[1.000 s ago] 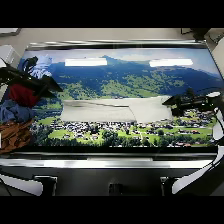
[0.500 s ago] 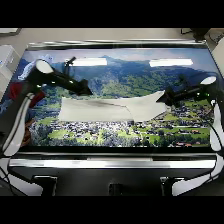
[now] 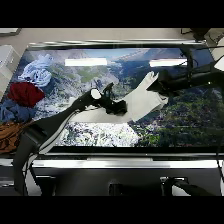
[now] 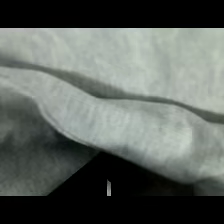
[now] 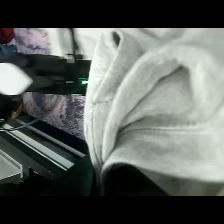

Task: Fold the clothes and pants, and hang the long-sleeved shirts on hangers.

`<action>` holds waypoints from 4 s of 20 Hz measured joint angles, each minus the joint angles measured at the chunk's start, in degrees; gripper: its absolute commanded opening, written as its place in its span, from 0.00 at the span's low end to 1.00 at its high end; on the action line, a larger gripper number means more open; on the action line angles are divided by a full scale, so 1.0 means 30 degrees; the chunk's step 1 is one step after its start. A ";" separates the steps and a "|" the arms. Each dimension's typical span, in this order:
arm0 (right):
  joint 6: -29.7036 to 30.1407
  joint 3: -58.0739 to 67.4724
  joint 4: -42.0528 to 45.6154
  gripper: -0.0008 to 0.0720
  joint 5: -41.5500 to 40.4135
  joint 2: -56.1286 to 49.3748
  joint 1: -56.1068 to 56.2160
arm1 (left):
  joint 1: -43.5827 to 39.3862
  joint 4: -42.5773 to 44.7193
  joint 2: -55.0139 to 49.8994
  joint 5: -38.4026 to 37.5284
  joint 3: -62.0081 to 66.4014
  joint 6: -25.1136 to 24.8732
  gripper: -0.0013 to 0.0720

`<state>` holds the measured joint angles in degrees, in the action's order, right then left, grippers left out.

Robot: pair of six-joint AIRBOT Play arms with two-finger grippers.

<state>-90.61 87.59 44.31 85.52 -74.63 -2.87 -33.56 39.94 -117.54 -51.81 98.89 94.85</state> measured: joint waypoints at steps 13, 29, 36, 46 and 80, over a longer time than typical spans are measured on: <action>-0.1326 0.0000 0.0867 0.07 -0.1239 -0.0087 0.2098 | -0.1202 -0.8757 -0.0510 0.4488 -0.0029 -0.3665 0.04; 0.1297 0.0000 -0.9245 0.98 -0.9340 -1.1060 0.9114 | 1.2713 0.0743 1.3478 -0.5275 -0.0015 -0.4983 0.05; 0.0554 -0.0117 -0.1632 0.93 -0.3694 -0.7978 0.0707 | 1.2990 0.2761 1.4462 -0.6309 -0.0160 -0.5144 0.05; 0.4320 -0.7053 -0.1894 0.87 -0.3264 -0.7919 -0.2470 | 1.2553 0.3126 1.4557 -0.6521 -0.0211 -0.5049 0.05; -0.1974 0.7198 0.7053 0.07 0.0991 -0.8998 -2.0232 | 1.2393 0.3140 1.4477 -0.6528 -0.0211 -0.3177 0.05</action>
<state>-96.53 109.19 65.47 88.49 -101.62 -63.57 3.62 49.36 -74.11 -71.40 98.26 85.32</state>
